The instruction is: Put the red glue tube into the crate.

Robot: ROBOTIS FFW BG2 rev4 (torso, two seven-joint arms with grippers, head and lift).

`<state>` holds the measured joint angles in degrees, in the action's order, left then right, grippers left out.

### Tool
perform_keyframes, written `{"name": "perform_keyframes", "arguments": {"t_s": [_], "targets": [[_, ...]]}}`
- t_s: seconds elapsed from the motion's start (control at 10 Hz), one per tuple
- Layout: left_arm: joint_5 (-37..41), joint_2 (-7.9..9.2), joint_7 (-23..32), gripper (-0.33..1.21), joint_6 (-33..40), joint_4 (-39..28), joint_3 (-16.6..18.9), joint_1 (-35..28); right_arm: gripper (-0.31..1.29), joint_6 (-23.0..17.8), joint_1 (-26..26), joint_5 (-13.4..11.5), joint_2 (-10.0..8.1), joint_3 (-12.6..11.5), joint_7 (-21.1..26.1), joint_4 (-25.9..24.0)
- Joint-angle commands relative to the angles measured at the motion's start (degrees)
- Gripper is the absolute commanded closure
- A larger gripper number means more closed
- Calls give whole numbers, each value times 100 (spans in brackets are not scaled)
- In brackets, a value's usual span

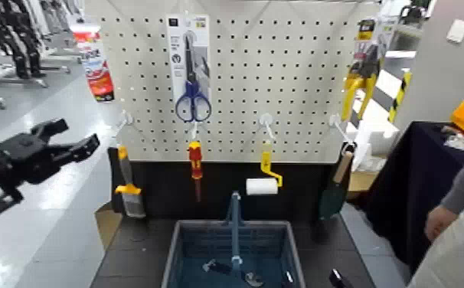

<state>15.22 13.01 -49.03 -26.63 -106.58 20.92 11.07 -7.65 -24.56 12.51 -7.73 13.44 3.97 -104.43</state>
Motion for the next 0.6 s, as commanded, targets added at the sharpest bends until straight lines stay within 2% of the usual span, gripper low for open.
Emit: {"name": "perform_keyframes", "arguments": {"t_s": [0.1,0.3,0.6], "targets": [[34,255,-291,18,-79,437,-71,493,17,0,39,24,0,27,-10,19],[139,396,-511,19,-70,788,-141,809,17,-9,74,50,-18,53,-19,54],[183,492,-784,22,88,1324,-361,1293,18,-26,118,76,-26,71,-54,80]]}}
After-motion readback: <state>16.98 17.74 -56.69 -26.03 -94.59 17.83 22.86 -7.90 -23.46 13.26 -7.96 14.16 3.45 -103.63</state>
